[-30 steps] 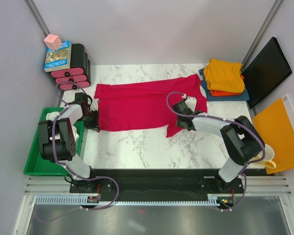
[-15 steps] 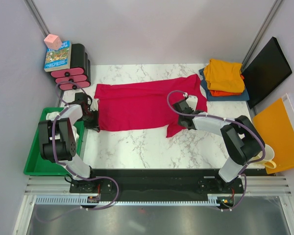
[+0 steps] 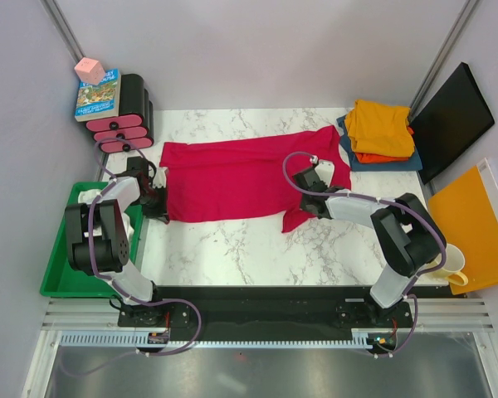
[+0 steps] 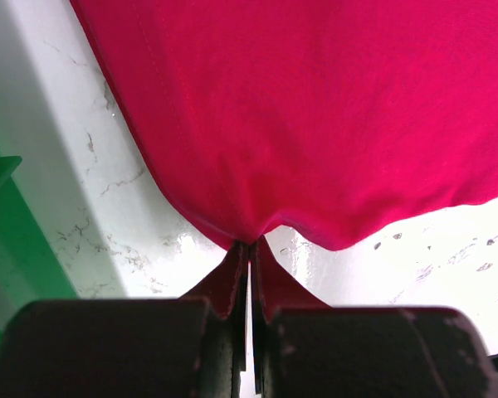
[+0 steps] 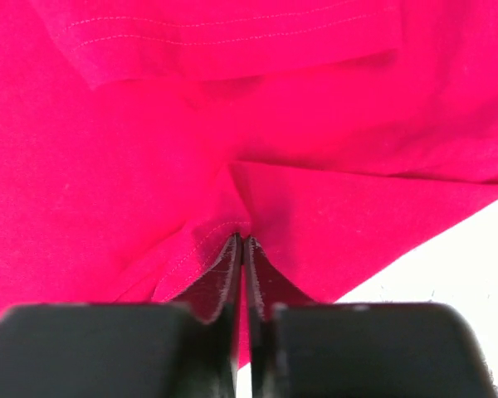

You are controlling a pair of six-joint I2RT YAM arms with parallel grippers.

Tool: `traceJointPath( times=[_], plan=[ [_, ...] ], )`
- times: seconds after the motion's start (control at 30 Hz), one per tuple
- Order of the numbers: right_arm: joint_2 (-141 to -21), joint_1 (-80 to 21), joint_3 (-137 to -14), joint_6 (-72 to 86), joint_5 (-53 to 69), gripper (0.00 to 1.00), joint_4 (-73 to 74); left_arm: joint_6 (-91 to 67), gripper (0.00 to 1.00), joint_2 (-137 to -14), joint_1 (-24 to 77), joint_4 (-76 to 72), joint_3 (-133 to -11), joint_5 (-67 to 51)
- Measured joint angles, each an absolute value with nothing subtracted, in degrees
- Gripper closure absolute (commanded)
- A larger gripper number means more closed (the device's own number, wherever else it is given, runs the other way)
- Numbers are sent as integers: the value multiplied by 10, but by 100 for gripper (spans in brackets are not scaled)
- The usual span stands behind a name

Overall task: Fold and stack the t-shirts
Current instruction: Grap the side of the flattened tshirt closest away from the robot with both arms, then fold the other side of the tshirt into a rectangle

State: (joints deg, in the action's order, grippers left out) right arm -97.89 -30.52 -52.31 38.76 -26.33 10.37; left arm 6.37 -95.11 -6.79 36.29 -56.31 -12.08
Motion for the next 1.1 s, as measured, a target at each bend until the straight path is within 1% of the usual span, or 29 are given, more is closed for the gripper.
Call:
traceJointPath(
  times=[0.23, 0.37, 0.53, 0.73, 1.1],
  plan=[
    [-968, -305, -520, 387, -266, 100, 105, 63, 98, -951, -68, 363, -563, -121],
    [-927, -307, -520, 379, -281, 100, 130, 63, 98, -951, -68, 363, -563, -121],
    [-825, -310, -523, 366, -304, 100, 184, 65, 98, -935, -70, 364, -561, -121],
    [-695, -316, -522, 357, -318, 100, 249, 76, 98, -879, -70, 375, -559, -122],
    [-481, -328, -472, 394, -336, 100, 401, 107, 98, -770, -83, 415, -559, -145]
  ],
)
